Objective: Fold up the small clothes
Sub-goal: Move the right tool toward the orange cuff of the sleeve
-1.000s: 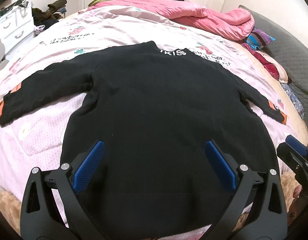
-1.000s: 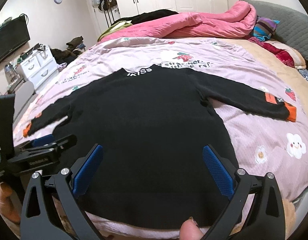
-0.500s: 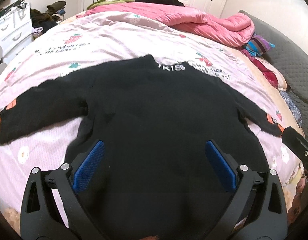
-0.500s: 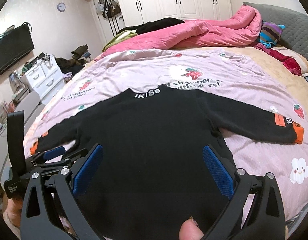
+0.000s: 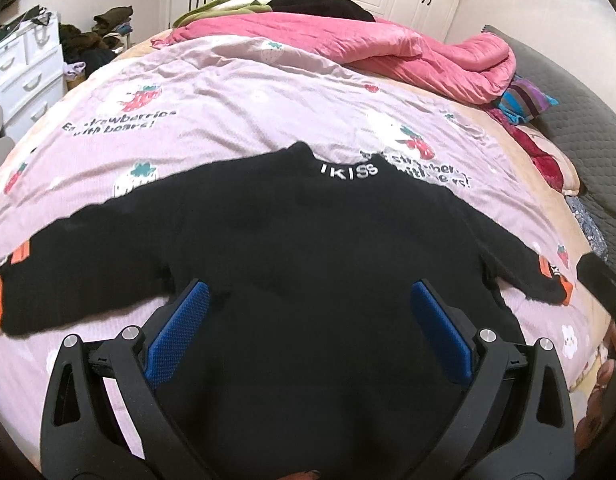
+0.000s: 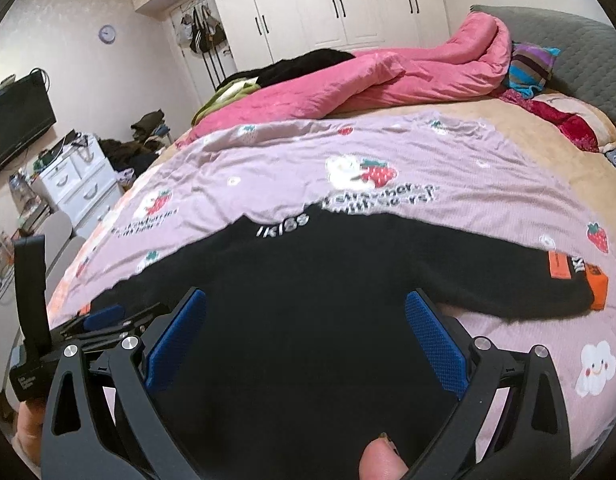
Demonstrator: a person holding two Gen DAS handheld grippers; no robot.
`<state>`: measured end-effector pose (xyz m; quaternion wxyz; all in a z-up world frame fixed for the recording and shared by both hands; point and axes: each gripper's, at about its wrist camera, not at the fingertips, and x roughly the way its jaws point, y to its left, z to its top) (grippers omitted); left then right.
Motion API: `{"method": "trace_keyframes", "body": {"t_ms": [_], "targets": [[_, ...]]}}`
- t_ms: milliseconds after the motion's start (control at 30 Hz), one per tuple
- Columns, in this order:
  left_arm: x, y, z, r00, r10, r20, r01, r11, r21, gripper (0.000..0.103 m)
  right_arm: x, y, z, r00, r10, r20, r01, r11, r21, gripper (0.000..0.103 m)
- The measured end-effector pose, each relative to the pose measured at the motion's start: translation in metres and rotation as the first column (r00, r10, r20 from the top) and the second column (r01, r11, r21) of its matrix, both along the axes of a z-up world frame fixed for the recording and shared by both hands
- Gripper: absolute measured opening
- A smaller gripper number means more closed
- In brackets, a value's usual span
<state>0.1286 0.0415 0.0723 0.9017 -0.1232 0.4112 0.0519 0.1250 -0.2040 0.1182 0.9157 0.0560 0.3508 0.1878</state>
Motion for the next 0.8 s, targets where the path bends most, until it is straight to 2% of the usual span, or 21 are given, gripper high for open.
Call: {"method": "trace_keyframes", "body": {"t_ms": [300,800], "targets": [[0.027,0.000,0.010,1.000,-0.005,0.010,0.005,1.000,0.001,0.095,0.034,-0.009,0.011,0.999,-0.043,0.014,0.043,0.999,0.021,0.099],[0.072,-0.014,0.002,0.999,-0.041,-0.006,0.041,0.999,0.011,0.095,0.073,-0.046,-0.001,0.988,-0.155,-0.016,0.156,0.986,0.054,0.099]]}}
